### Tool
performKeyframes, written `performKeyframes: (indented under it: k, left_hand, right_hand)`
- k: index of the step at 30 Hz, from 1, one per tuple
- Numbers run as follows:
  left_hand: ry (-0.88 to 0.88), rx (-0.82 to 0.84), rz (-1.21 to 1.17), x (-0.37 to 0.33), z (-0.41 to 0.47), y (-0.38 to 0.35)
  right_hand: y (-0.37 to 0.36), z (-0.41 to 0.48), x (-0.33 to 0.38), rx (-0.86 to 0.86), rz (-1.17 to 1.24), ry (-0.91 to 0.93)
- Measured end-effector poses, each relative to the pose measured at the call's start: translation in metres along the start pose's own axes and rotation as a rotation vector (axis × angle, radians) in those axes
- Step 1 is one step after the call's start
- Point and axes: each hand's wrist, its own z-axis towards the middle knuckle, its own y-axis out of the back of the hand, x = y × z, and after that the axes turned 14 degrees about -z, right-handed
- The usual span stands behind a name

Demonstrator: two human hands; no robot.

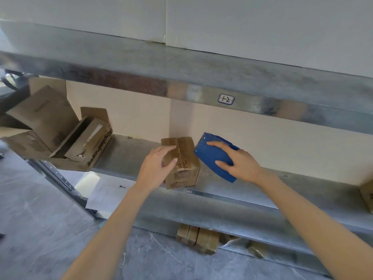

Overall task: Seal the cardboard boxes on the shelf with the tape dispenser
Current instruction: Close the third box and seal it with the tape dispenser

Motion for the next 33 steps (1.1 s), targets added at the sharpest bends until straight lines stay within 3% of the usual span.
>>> performKeyframes:
  k: [4,13,19,33]
  left_hand:
    - [0.012,0.043,-0.14,-0.008,0.012,0.005]
    - [0.079,0.376,-0.338,-0.013,0.011,0.016]
    - [0.098,0.269,-0.421,-0.016,0.006,0.017]
    - [0.164,0.127,-0.328,-0.008,0.009,0.01]
  right_hand:
    - [0.009,-0.01,0.02,-0.088,-0.091,0.112]
    - [0.005,-0.021,0.041,-0.187,-0.14,0.335]
    - [0.008,-0.022,0.051,-0.156,-0.164,0.382]
    - [0.017,-0.019,0.052,0.075,-0.039,0.346]
